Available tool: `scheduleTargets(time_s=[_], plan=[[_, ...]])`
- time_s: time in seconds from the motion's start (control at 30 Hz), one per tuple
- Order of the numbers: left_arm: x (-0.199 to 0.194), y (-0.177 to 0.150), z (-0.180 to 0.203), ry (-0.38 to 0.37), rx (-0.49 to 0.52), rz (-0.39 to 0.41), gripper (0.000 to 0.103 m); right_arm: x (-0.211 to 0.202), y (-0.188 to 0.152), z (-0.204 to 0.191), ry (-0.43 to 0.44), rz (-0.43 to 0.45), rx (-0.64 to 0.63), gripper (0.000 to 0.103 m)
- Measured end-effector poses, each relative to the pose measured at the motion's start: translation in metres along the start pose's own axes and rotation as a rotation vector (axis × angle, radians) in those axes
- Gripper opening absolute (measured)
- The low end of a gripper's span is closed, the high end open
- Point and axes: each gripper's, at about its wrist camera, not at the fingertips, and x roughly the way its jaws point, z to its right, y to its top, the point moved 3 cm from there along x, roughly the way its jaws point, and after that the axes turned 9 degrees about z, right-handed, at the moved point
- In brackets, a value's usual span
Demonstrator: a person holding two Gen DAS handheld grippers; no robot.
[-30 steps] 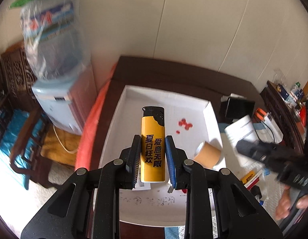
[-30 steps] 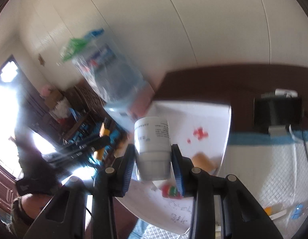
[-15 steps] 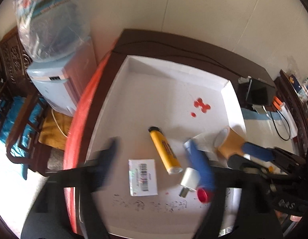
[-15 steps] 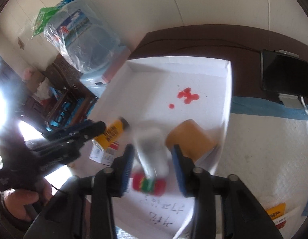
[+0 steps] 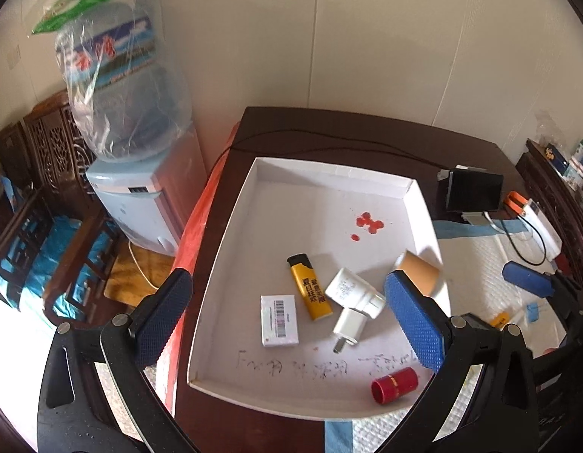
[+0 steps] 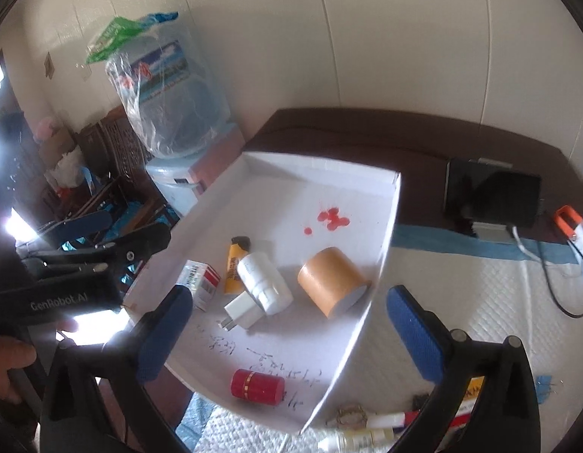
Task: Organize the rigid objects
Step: 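Lower the lighter and bottle into the tray and open both grippers, then grasp the small yellow-liquid bottle with the left gripper while the right gripper grasps the blue binder clip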
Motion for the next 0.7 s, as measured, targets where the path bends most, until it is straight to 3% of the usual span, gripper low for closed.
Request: scheduleTargets(time_s=[0.7], plan=[[-0.079, -0.015, 0.042, -0.037, 0.080, 0.071, 0.103, -0.083, -0.002, -0.002, -0.041, 0.144, 0.027, 0.103]])
